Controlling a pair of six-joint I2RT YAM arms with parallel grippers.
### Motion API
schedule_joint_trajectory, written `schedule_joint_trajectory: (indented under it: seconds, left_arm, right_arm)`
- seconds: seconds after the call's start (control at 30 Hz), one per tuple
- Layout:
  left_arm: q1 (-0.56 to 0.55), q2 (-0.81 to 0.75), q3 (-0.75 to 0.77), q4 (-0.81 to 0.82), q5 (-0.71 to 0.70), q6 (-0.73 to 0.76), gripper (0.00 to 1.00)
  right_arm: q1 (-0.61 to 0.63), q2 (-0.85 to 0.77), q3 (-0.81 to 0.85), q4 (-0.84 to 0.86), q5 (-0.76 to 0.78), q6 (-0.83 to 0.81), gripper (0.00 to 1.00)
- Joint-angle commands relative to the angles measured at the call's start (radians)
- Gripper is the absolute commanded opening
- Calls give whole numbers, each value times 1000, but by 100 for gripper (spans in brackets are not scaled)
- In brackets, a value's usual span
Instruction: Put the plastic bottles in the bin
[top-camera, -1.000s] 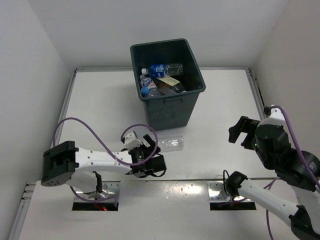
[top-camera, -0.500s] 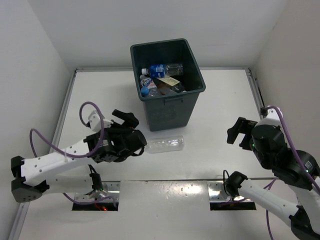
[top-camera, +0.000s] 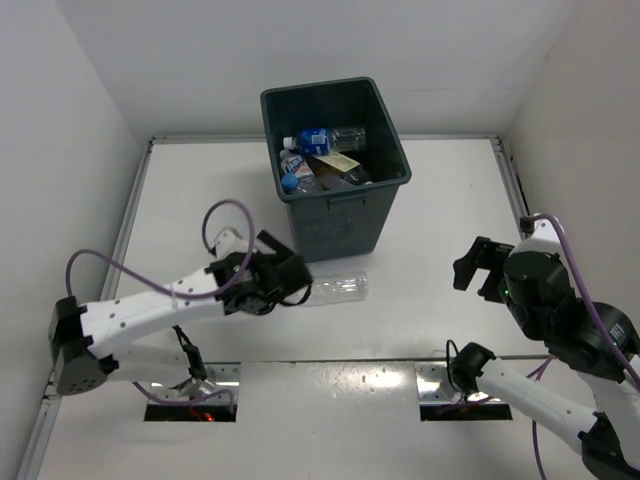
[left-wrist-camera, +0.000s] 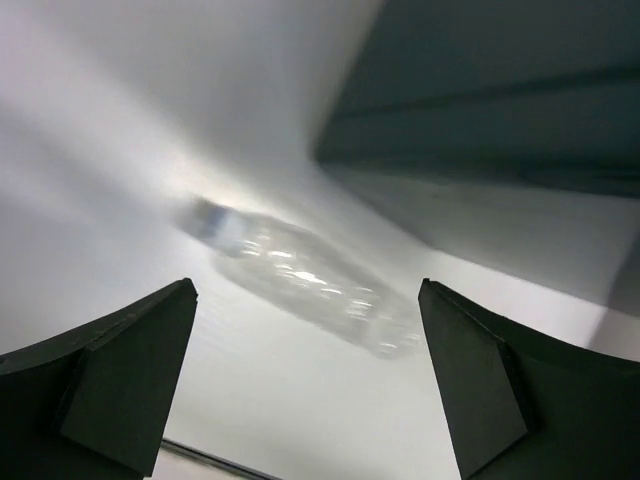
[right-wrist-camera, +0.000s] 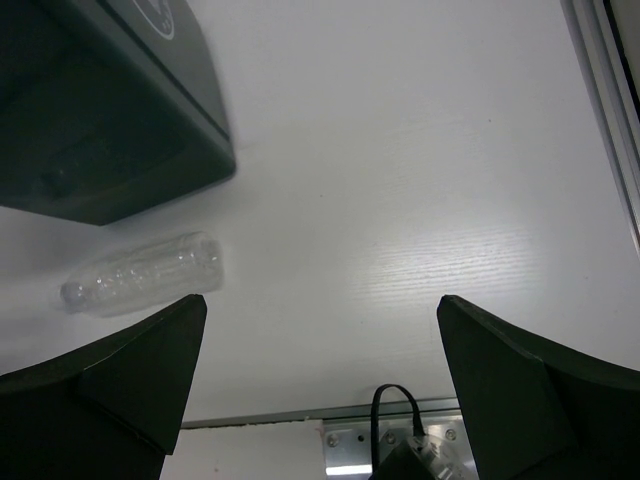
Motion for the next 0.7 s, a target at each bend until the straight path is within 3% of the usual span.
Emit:
schedule_joint_trajectory:
  seconds: [0.0,0.03,0.13,0.33,0.67]
  left_arm:
    - [21,148,348,-90,-59,-320,100]
    - [21,175,394,-90,-103,-100,100]
    - [32,219,449,53,-145,374,100]
    - [-4,243,440,111,-140,718,99]
    - [-195,294,343,375,-177,1420,97]
  right_arm:
    - [5,-12,13,-2,14,11,100]
    - [5,-12,13,-2,14,11,100]
    - [5,-22,13,-11,24,22,100]
    - [5,-31,22,-21,45,33,100]
    - [5,-31,13,-12,36,33,100]
